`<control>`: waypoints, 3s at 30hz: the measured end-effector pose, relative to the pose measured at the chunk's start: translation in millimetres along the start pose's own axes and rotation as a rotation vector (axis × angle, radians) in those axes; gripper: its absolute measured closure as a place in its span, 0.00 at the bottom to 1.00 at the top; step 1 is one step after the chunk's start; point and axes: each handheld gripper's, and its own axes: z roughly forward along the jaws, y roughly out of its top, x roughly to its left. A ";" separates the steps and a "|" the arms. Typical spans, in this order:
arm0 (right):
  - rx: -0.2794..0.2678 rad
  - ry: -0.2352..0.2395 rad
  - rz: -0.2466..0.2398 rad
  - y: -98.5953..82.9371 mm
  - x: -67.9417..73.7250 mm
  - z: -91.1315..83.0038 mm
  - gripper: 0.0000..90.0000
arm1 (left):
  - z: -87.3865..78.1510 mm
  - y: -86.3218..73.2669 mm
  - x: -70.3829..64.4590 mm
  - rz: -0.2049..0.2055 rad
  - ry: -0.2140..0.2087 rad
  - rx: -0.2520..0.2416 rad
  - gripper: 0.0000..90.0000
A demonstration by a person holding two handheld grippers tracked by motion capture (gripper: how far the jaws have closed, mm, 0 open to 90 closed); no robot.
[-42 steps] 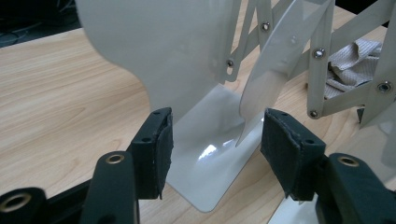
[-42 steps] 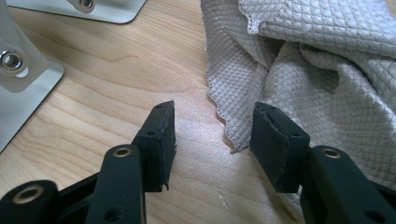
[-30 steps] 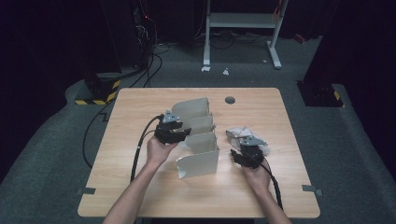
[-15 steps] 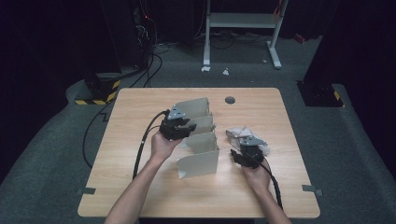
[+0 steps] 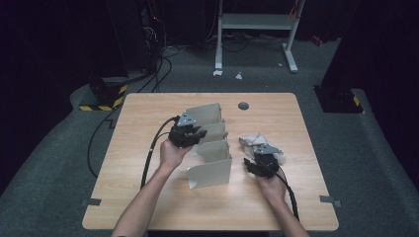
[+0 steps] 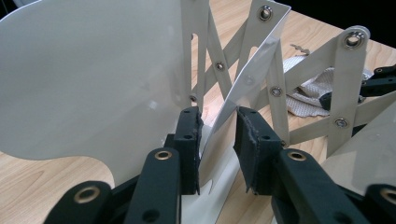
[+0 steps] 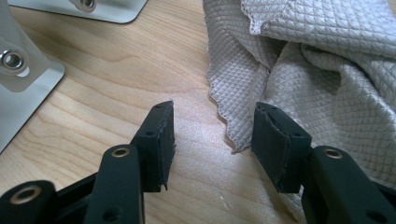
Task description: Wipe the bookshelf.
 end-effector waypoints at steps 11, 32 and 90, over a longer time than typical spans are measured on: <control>-0.046 0.028 0.003 -1.6 2.4 -4.0 0.58 | 0.1 -0.7 -0.8 0.013 -0.019 -0.001 0.84; -0.101 0.086 0.065 -5.2 1.0 -26.7 0.56 | 1.9 7.8 -5.7 0.024 0.006 0.044 0.91; -0.052 0.096 0.008 -3.1 9.8 -21.7 0.57 | -3.9 9.4 5.1 -0.043 0.064 0.115 0.96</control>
